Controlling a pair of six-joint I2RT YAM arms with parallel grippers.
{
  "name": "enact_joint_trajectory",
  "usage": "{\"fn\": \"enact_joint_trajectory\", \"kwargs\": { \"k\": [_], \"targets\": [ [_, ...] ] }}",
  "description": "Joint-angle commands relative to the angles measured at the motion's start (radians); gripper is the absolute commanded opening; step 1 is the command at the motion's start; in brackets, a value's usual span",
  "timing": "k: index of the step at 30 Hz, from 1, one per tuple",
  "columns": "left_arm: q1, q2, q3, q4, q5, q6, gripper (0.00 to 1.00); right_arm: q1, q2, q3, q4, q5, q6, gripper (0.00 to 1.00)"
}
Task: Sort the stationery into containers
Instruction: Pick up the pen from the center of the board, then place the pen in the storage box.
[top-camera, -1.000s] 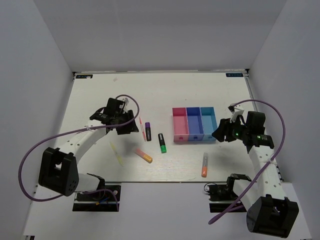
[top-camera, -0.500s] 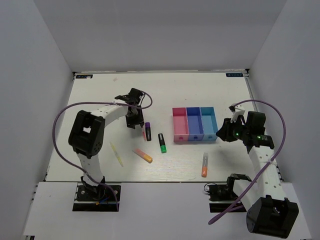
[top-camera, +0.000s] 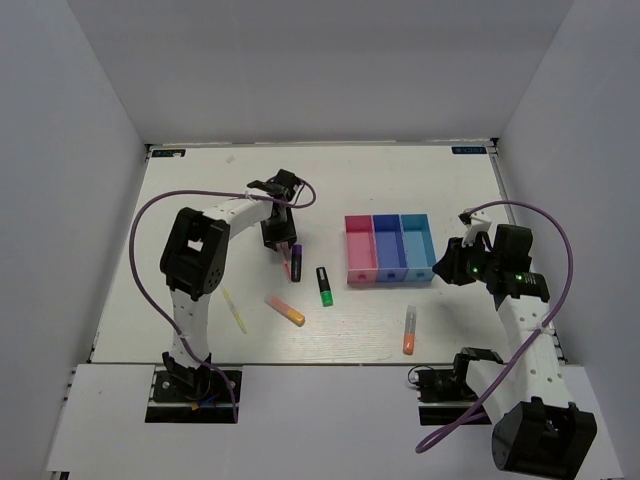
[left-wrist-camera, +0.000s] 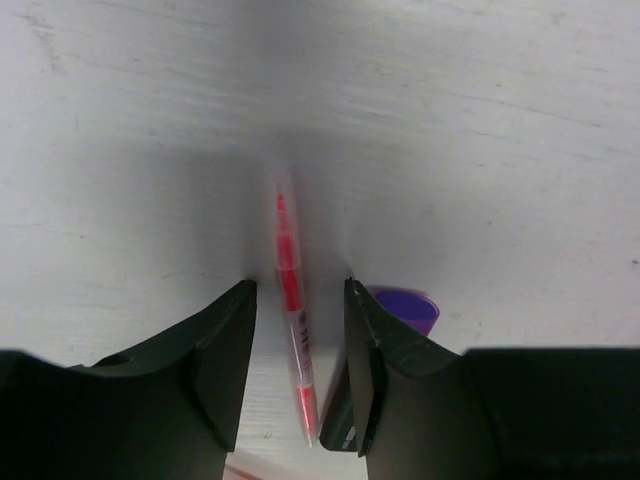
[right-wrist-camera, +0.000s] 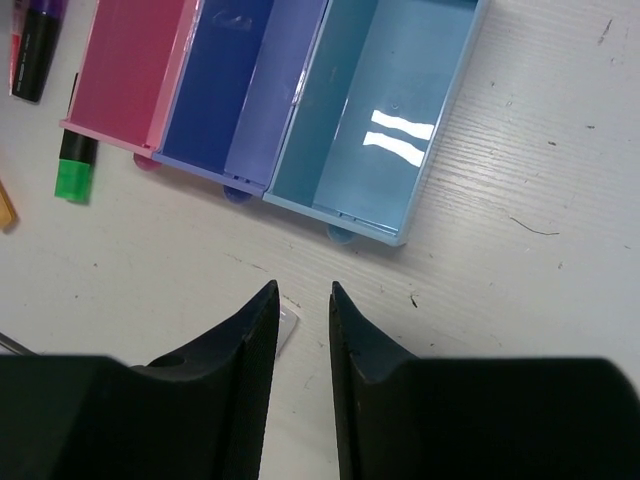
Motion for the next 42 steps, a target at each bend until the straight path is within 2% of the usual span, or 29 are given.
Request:
{"fn": "enact_joint_trajectory", "kwargs": {
  "k": [1,6,9,10,14,19,21,23,25,26,29,30,31,34,35,36,39,42],
  "targets": [
    [-0.006,0.043,0.060,-0.107,-0.055,-0.008,0.50,0.003,-0.020,0.036,-0.005,0.007,0.007,0.30],
    [-0.008,0.074,0.066,-0.144,-0.079,0.006,0.50,0.003,-0.034,0.037,-0.003,0.014,0.009,0.30],
    [-0.006,0.068,0.027,-0.123,-0.064,0.005,0.40,0.003,-0.036,0.037,-0.005,0.016,0.012,0.30],
    [-0.008,0.065,0.016,-0.116,-0.061,0.003,0.33,0.003,-0.036,0.037,-0.002,0.013,0.012,0.30],
    [-0.008,0.052,-0.064,-0.046,-0.029,-0.001,0.16,0.002,-0.042,0.037,-0.003,0.019,0.010,0.30],
    [-0.008,0.020,-0.075,-0.041,-0.029,0.005,0.03,0.000,-0.045,0.036,-0.002,0.014,0.012,0.30],
    [-0.009,-0.018,-0.066,-0.049,-0.032,0.023,0.00,0.002,-0.043,0.034,-0.005,0.017,0.010,0.38],
    [-0.011,-0.064,-0.032,-0.064,-0.037,0.043,0.00,0.000,-0.042,0.034,-0.005,0.013,0.010,0.51],
    [-0.018,-0.138,0.000,-0.072,-0.040,0.067,0.00,0.000,-0.039,0.033,-0.006,0.011,0.007,0.54],
    [-0.029,-0.153,0.011,-0.069,-0.041,0.072,0.00,0.002,-0.040,0.036,-0.005,0.011,0.005,0.52],
    [-0.066,-0.228,0.054,-0.063,-0.030,0.084,0.00,0.002,-0.042,0.033,-0.005,0.007,0.005,0.24],
    [-0.087,-0.248,0.062,-0.050,-0.030,0.087,0.00,0.002,-0.040,0.033,-0.008,0.004,0.004,0.05],
    [-0.101,-0.257,0.080,-0.049,-0.026,0.087,0.00,0.000,-0.039,0.031,-0.006,0.004,0.004,0.00],
    [-0.169,-0.251,0.126,-0.021,-0.006,0.077,0.00,0.000,-0.031,0.028,-0.005,0.002,-0.007,0.00],
    [-0.181,-0.248,0.155,0.000,0.005,0.074,0.00,0.003,-0.031,0.028,-0.002,0.013,-0.008,0.12],
    [-0.216,-0.242,0.164,0.008,0.014,0.063,0.00,0.002,-0.029,0.028,-0.002,0.016,-0.007,0.34],
    [-0.273,-0.193,0.226,0.054,0.017,0.040,0.00,0.002,-0.020,0.026,0.001,0.025,-0.008,0.36],
    [-0.307,-0.133,0.314,0.085,0.005,0.026,0.00,0.002,-0.023,0.023,0.001,0.025,-0.007,0.33]
  ]
}}
